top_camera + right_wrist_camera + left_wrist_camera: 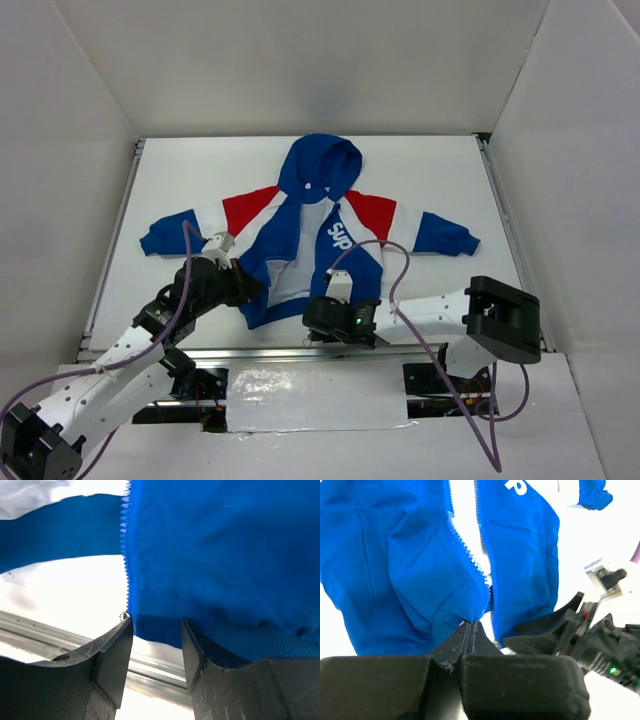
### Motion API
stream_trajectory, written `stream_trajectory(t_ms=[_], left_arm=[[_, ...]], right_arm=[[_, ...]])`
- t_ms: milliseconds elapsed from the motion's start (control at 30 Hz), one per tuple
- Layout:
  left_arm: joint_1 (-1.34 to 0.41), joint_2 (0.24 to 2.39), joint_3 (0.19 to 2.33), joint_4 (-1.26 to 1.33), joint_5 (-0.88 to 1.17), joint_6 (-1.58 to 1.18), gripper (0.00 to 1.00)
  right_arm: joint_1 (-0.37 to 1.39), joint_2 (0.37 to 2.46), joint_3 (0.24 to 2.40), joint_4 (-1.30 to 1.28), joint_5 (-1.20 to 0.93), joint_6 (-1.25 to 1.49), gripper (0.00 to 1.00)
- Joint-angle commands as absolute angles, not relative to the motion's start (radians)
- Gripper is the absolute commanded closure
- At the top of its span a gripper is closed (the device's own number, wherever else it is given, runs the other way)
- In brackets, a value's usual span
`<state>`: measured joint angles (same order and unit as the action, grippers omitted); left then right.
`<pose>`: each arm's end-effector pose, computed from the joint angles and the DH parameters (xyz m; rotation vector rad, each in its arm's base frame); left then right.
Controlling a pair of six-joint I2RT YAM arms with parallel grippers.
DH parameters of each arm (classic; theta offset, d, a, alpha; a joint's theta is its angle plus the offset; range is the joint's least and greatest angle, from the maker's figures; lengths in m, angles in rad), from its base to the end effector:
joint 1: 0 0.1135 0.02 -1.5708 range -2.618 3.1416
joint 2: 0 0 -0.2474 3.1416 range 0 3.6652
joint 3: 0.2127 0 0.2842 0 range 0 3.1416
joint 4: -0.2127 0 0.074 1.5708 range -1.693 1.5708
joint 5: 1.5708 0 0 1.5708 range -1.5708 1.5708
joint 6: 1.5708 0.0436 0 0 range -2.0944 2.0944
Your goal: Zip up the jacket
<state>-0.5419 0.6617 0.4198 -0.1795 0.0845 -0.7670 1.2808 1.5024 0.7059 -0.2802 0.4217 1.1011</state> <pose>0.1832 -0.1146 0.2092 -0.1798 2.1055 -0.9036 0.1012 0.2768 0.1035 -0.0916 2.5480 0.3943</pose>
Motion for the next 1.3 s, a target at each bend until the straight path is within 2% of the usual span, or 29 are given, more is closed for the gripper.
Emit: stream_trajectory(t_ms=[0, 200, 433, 1267], left_arm=[[-0.540, 0.667, 0.425, -0.167, 0.067, -0.773, 1.00], [-0.540, 0.706, 0.419, -0.123, 0.094, -0.769, 1.00], [-0.540, 0.710, 0.430, -0.130, 0.103, -0.752, 1.00], [-0.540, 0.729, 0.419, -0.095, 0.140, -0.741, 1.00]], right_arm=[[1.246, 1.496, 0.591, -0.469, 0.330, 1.124, 0.48], [1.252, 1.463, 0.679, -0.509, 0.389, 1.072, 0.44], [1.278, 1.592, 0.880, -0.678, 0.499, 1.011, 0.44], [1.310, 1.542, 0.874, -0.603, 0.433, 0.919, 0.45]])
